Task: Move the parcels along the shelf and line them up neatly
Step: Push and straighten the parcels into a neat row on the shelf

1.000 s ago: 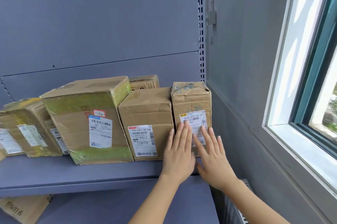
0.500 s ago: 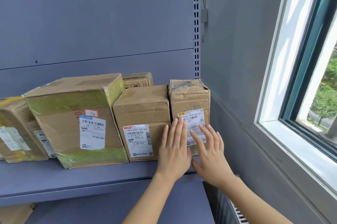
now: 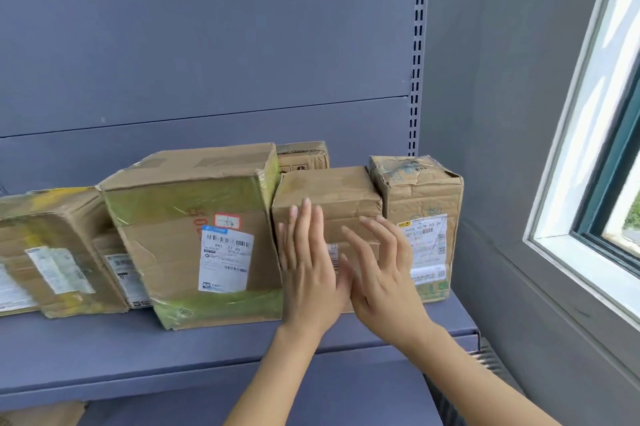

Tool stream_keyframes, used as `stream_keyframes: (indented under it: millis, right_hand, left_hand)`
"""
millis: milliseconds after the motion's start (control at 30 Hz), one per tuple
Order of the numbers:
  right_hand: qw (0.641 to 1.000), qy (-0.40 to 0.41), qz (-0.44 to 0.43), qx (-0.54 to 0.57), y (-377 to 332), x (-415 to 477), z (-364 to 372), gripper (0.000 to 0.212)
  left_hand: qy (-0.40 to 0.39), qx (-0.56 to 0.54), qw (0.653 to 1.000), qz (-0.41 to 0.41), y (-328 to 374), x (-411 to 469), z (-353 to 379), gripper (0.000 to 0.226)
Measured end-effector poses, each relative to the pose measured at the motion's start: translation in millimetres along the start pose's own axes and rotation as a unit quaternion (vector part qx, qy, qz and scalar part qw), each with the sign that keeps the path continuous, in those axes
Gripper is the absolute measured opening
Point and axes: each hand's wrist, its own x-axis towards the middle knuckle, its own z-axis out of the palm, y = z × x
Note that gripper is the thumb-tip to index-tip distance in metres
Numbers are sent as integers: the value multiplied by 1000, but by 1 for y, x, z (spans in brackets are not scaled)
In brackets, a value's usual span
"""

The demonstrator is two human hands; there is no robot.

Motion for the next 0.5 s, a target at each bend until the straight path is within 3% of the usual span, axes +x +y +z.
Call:
stream_keyframes:
  millis: [200, 367, 500]
  right_hand:
    - [995, 10, -38, 93, -88, 43, 45, 49]
    - [973, -74, -95, 194, -193, 61, 106, 45]
    - [933, -123, -132, 312, -298, 59, 147, 40]
  left_hand:
    - [53, -21, 998, -41, -79, 11, -68, 66]
    - [56, 43, 991, -115, -173, -20, -152, 61]
    - [45, 116, 975, -183, -236, -65, -239, 55]
